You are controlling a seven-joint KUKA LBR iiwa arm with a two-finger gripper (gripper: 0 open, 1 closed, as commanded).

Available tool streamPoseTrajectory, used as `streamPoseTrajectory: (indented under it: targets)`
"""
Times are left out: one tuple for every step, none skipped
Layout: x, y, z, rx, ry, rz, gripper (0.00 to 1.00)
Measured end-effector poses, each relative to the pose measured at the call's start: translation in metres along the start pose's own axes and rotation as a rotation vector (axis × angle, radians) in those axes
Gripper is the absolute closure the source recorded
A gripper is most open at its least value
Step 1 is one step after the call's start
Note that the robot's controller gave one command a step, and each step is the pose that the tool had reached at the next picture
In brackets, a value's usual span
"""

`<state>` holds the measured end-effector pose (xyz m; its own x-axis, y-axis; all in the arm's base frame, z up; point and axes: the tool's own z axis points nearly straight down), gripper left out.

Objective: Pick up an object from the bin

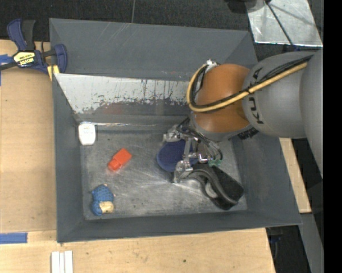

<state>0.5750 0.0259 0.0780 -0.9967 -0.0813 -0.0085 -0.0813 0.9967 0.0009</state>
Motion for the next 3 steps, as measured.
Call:
streamPoseTrajectory:
  targets:
    - [0.0425, -0.0144, 0.0017, -0.003, -0.018, 0.098, 0.00]
    - [0.0390, -0.0136, -0.0004, -0.001, -0.006, 0.096, 0.00]
    - [0.0372, -0.0138, -0.0028, -0.001, -0.011, 0.098, 1.00]
